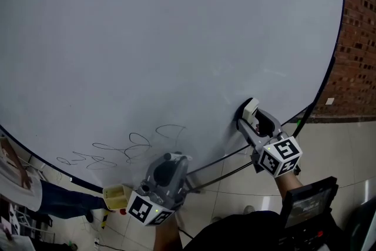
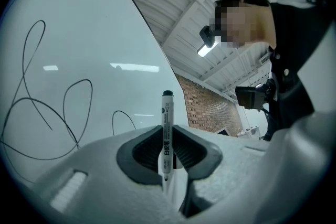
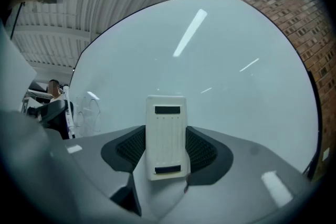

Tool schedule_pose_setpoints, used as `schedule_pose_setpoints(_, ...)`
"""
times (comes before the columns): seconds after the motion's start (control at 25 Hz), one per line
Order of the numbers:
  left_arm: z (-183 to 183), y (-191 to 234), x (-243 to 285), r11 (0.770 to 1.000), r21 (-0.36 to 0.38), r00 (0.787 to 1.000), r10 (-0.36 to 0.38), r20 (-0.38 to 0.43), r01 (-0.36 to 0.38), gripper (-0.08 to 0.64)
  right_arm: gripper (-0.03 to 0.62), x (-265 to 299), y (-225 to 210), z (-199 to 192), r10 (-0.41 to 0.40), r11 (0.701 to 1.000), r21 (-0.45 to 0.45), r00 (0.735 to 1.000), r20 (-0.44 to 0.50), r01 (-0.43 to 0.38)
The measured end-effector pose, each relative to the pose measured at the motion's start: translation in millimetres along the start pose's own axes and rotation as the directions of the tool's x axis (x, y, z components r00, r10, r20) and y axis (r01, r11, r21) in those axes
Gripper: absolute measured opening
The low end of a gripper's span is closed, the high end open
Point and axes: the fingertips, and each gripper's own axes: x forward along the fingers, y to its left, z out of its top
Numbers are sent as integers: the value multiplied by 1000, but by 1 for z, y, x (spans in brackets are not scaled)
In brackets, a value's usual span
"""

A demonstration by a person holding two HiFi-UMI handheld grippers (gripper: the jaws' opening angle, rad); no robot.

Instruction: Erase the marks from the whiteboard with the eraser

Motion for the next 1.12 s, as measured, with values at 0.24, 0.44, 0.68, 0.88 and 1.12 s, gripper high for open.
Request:
schedule_pose_setpoints(0.24,2,18,-29,999,11,999,50,0,-50,57,239,22,94,-3,160,981,-113,987,-6,-160)
schedule_pose_setpoints(0.44,8,19,-32,997,16,997,71,5,-71,57,239,29,143,-14,287,940,-181,957,-46,-291)
schedule_pose_setpoints(0.68,8,14,-12,998,23,999,54,2,-54,57,239,21,108,-23,271,949,-157,962,-38,-274)
schedule_pose_setpoints(0.88,3,4,5,998,28,998,60,-3,-60,57,239,-4,-5,-26,104,987,-117,993,-51,-109)
schedule_pose_setpoints(1.12,-5,4,-4,988,40,988,150,-23,-149,57,239,-27,-88,5,-53,997,-59,998,-14,53)
